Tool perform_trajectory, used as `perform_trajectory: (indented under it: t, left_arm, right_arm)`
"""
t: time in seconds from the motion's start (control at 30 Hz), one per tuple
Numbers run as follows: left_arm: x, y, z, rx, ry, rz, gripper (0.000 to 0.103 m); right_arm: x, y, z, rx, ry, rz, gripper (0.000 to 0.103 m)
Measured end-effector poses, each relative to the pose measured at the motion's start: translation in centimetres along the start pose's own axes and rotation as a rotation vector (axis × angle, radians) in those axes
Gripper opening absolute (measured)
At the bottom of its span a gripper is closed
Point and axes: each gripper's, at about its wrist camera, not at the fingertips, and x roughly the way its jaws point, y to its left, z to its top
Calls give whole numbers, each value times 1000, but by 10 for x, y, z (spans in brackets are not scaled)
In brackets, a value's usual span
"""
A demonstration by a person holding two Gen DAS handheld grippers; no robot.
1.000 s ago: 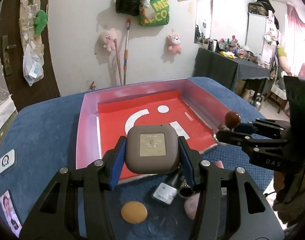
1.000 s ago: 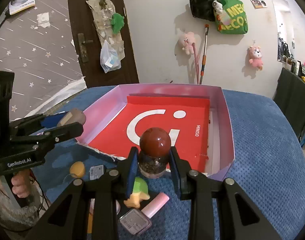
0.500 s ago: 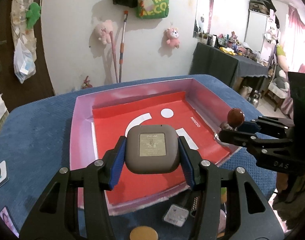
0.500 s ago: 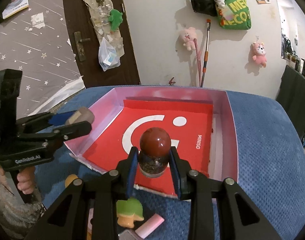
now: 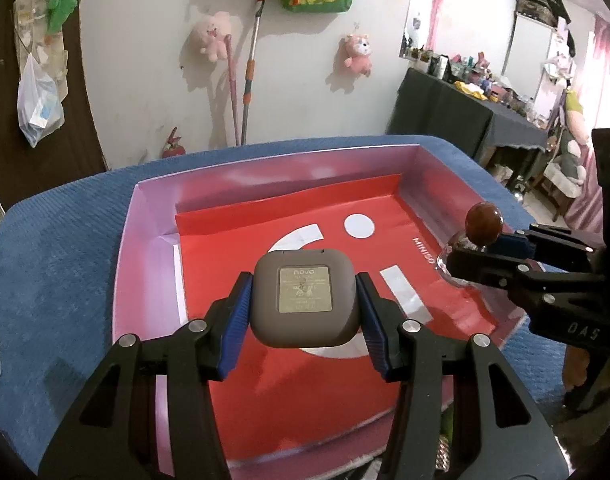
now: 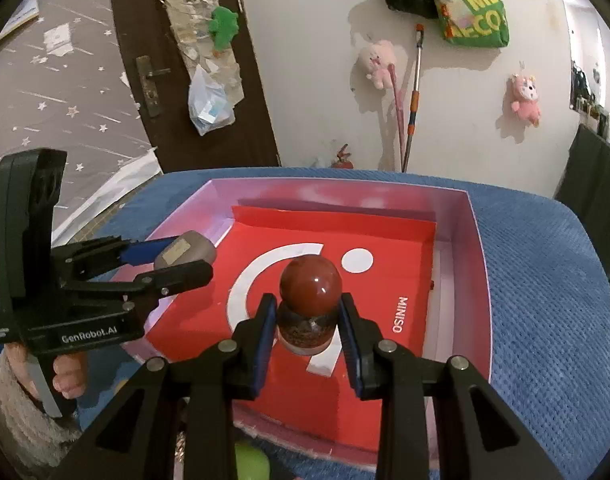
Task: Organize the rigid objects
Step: 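Carry the jar with the right tool into the pink box while the left tool carries the compact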
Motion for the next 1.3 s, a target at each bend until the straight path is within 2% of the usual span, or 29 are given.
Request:
perform_trajectory:
  t: [0.43, 0.6, 0.9, 1.07, 1.3]
  left_arm:
    - [44, 14, 6, -34, 91, 20, 48]
    - [50, 14, 4, -42, 118, 20, 48]
    - [70, 13, -5, -42, 228, 50, 48]
    - [70, 15, -6, -52, 235, 45, 48]
    - [69, 9, -9, -21, 237, 79, 48]
  right_arm:
    - [47, -21, 13, 45, 82, -37, 33]
    - [59, -23, 16, 46, 103, -61, 33]
    - [75, -28, 15, 48, 146, -100, 33]
    - [79, -29, 11, 36, 154, -126, 33]
    - [81, -29, 9, 28, 170, -136, 34]
